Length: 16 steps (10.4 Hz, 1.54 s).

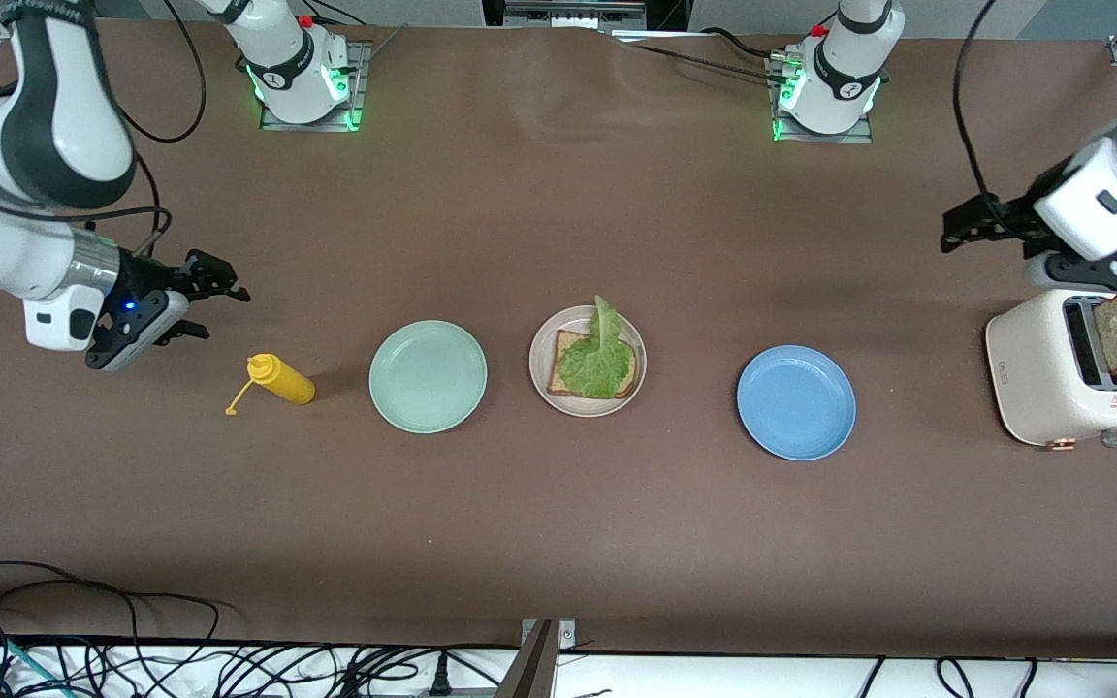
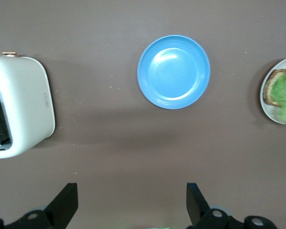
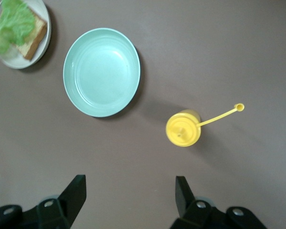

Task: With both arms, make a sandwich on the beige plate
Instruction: 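Withdraw the right gripper away from the bottle toward its base, then lower the left gripper onto the bread slice in the toaster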

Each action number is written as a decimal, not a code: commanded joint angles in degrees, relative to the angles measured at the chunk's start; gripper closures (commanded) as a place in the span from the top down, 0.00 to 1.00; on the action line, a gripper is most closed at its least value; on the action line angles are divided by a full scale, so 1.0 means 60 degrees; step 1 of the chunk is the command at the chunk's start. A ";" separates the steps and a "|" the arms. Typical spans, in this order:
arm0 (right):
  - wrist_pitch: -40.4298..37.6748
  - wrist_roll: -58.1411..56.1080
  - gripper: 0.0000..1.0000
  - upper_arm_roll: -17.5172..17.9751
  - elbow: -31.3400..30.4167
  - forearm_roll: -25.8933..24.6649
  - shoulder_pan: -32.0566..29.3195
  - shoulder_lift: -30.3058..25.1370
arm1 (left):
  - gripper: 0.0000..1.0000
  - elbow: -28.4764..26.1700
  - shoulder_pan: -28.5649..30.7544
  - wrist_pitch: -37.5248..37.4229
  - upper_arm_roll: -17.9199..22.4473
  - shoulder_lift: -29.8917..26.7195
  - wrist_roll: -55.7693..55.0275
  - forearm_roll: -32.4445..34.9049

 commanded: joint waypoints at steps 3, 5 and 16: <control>-0.0898 0.4852 0.85 0.1271 0.0017 -0.2477 -0.0318 -0.1004 | 1.00 0.0228 0.1638 -0.0087 -0.0051 0.0743 0.1018 0.0277; -0.2373 0.5939 0.83 0.1184 0.1111 -0.2567 -0.0537 -0.0861 | 1.00 0.0243 0.1743 -0.0072 -0.0037 0.0846 0.1472 0.0975; -0.3289 0.6339 1.00 0.0729 0.1746 -0.3241 -0.0817 -0.0405 | 0.92 0.0653 0.4278 0.2959 -0.0051 0.3496 0.4624 0.1727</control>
